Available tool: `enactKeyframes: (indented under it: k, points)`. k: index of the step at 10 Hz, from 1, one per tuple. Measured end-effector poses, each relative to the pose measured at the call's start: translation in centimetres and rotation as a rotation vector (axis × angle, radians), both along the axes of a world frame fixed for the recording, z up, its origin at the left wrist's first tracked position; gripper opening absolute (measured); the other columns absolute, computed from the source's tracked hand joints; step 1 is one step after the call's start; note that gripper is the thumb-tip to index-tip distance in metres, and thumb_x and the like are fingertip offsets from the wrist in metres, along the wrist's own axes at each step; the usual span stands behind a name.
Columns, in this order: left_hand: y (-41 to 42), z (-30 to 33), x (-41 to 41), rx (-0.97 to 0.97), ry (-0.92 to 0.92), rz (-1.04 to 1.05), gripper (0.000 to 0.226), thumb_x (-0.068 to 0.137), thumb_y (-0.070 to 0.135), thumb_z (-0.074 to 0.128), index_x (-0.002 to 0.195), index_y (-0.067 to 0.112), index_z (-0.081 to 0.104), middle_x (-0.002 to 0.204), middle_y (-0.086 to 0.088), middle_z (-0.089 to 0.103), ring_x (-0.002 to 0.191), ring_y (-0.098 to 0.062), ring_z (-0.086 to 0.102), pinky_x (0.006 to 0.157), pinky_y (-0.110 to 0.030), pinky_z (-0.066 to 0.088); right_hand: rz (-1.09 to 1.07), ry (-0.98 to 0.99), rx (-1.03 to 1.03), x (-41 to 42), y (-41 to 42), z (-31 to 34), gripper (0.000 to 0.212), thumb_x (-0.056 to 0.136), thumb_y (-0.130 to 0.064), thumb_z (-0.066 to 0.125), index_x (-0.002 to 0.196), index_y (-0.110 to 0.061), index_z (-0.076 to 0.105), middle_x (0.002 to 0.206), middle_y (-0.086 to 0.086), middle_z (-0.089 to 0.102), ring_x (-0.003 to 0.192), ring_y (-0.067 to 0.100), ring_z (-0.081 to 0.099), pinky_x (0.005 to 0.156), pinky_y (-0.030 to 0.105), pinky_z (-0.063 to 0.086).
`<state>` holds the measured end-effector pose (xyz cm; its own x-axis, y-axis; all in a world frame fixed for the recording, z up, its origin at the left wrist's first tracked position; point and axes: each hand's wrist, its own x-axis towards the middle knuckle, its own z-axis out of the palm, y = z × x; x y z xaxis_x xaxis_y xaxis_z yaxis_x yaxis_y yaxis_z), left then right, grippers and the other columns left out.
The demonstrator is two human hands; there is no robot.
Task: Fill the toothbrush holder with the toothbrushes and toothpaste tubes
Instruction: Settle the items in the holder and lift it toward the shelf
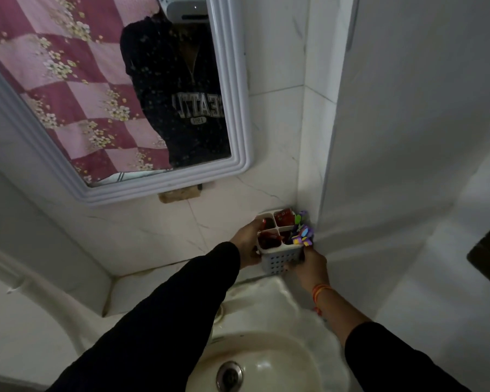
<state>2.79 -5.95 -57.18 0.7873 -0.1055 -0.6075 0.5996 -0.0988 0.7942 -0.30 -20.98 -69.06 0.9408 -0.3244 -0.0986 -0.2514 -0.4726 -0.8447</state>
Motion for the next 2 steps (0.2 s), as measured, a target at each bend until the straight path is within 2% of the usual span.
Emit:
enactKeyframes:
  k: [1,2]
  points:
    - [0.9,-1.0,0.2,0.084,-0.056,-0.003,0.055,0.099,0.052,0.05,0.132,0.008,0.057,0.098,-0.009,0.059,0.073,-0.021,0.056,0.06,-0.023,0.043,-0.024,0.024,-0.008,-1.4,0.4,0.2,0.057,0.073,-0.017,0.074,0.128,-0.017,0.056,0.112,0.012,0.071,0.106,0.034,0.064,0.089,0.032,0.049]
    - [2.3,-1.3,0.0,0.313,-0.194,-0.145,0.06,0.102,0.049,0.042,0.141,0.005,0.051,0.134,-0.023,0.057,0.12,-0.043,0.058,0.097,-0.04,0.053,-0.043,0.048,-0.034,-3.2,1.5,1.5,0.047,0.075,-0.022,0.067,0.122,-0.02,0.062,0.109,0.011,0.072,0.102,0.033,0.066,0.087,0.029,0.05]
